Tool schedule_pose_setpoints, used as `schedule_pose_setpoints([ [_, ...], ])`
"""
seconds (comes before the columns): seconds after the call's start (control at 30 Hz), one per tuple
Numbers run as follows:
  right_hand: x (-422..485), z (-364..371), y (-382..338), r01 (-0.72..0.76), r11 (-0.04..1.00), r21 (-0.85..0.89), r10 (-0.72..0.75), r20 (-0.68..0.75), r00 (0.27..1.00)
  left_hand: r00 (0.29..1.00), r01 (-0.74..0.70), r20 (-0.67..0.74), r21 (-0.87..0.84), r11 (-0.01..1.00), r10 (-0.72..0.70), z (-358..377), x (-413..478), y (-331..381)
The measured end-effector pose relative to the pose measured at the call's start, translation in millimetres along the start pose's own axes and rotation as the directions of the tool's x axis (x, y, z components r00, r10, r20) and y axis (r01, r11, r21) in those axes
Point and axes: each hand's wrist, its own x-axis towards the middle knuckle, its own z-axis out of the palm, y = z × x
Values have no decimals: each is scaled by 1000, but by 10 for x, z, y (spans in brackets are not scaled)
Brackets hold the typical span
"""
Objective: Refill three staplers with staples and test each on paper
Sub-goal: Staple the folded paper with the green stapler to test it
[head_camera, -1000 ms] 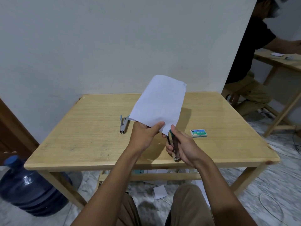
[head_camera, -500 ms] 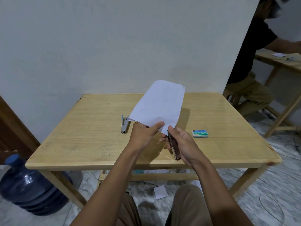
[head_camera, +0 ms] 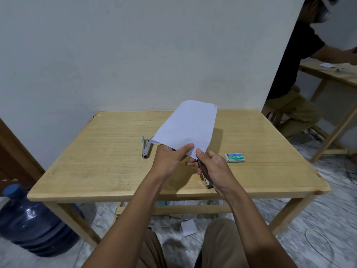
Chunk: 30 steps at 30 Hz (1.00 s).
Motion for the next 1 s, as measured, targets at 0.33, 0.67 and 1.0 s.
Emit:
schedule_pose_setpoints([
  [0.33, -6, -56, -17, -21, 1000, -17, 22, 37, 999, 989, 144, 10, -202, 969, -145, -62, 128, 21],
  [0.67, -92, -204, -96, -98, 995, -26, 98, 14, 995, 993, 109, -33, -163, 981, -116, -31, 283, 98],
  [1.0, -14, -269, -214, -108, 989, -100, 64, -369, 927, 977, 159, 166, -165, 973, -131, 92, 237, 74],
])
